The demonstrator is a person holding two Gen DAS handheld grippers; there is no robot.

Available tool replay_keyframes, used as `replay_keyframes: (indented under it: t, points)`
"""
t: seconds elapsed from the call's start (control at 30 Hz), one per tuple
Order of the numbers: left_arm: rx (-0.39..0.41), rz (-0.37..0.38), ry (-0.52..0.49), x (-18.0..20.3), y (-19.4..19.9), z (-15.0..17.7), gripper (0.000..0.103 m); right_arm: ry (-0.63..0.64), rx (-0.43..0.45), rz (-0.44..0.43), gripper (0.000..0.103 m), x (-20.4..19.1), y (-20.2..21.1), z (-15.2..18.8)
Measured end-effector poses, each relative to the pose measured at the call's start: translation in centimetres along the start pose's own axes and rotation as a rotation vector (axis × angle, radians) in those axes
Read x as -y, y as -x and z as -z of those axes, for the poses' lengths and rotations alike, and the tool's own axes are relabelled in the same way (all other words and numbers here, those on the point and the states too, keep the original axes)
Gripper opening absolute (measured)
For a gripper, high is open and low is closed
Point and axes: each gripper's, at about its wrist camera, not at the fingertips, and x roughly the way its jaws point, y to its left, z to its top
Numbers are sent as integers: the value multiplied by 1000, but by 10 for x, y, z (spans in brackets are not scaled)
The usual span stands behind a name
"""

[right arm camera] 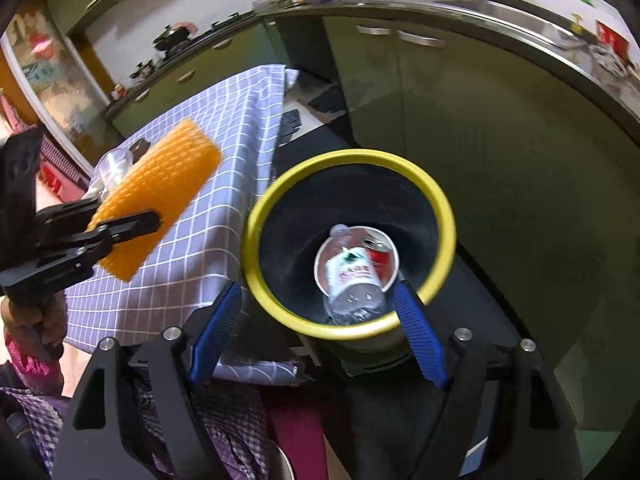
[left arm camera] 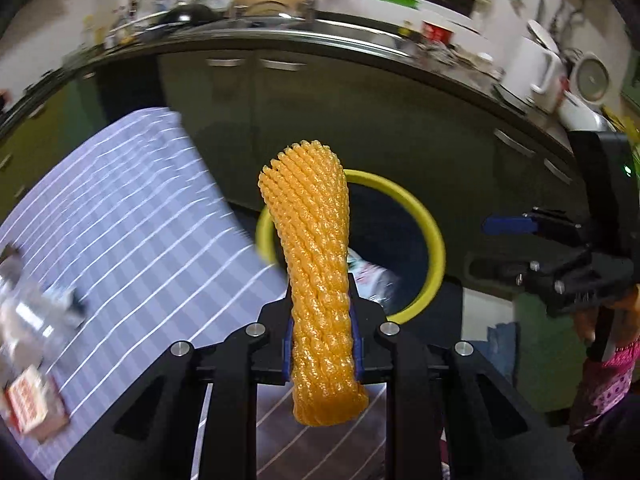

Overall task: Collect trash
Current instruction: 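Carry the foam net over the bin and release it from the left gripper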

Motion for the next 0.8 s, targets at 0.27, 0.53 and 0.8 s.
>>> replay_keyframes:
  t: [0.27,0.53,0.8]
  points:
    - [-57,64,-36,36,-68,-38,30,-36,9,8,77,13,6,7]
    - [-56,39,-4,30,-103,-45,82,-55,12,27,78,18,7,8]
    - [42,-5,45,2,-27,-7,88,-41,12,10,79,13,-3,6]
